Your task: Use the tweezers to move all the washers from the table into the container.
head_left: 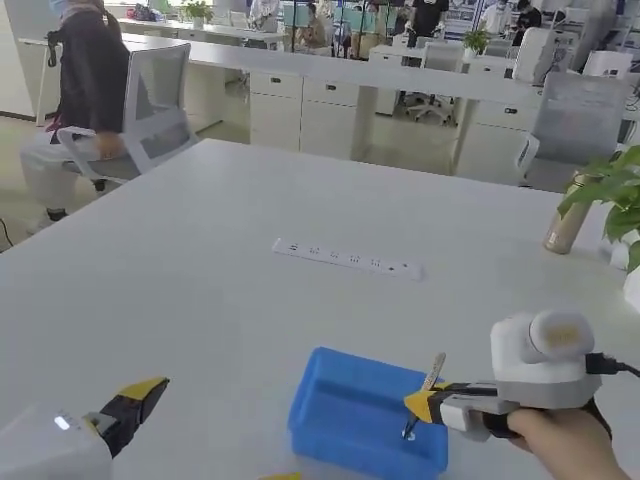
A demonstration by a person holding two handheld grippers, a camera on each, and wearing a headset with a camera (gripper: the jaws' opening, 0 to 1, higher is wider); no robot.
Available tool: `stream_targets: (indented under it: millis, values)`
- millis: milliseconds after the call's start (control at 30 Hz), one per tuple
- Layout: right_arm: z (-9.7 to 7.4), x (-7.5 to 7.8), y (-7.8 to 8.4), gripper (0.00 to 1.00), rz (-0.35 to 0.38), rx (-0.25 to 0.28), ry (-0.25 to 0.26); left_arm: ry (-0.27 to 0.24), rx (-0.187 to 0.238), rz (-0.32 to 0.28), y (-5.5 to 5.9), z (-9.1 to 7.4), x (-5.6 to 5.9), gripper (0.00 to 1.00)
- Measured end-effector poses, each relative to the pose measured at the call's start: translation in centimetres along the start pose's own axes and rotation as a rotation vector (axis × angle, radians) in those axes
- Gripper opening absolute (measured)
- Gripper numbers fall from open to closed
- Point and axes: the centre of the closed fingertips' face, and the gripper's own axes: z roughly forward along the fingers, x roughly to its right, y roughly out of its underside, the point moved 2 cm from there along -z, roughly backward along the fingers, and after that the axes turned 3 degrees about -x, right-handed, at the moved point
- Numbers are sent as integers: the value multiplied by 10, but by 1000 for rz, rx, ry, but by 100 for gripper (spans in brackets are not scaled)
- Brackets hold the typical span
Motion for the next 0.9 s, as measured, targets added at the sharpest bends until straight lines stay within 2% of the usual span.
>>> stream_targets:
  millis: [267,667,900]
  values:
    - [1,0,2,3,2,1,-1,5,-7,-1,1,0,1,91]
    - [5,-3,2,3,-34,1,-7,13,-19,1,3,0,2,90]
    - [-1,-4,1,3,-38,13,5,16,-16,-3,3,0,3,90]
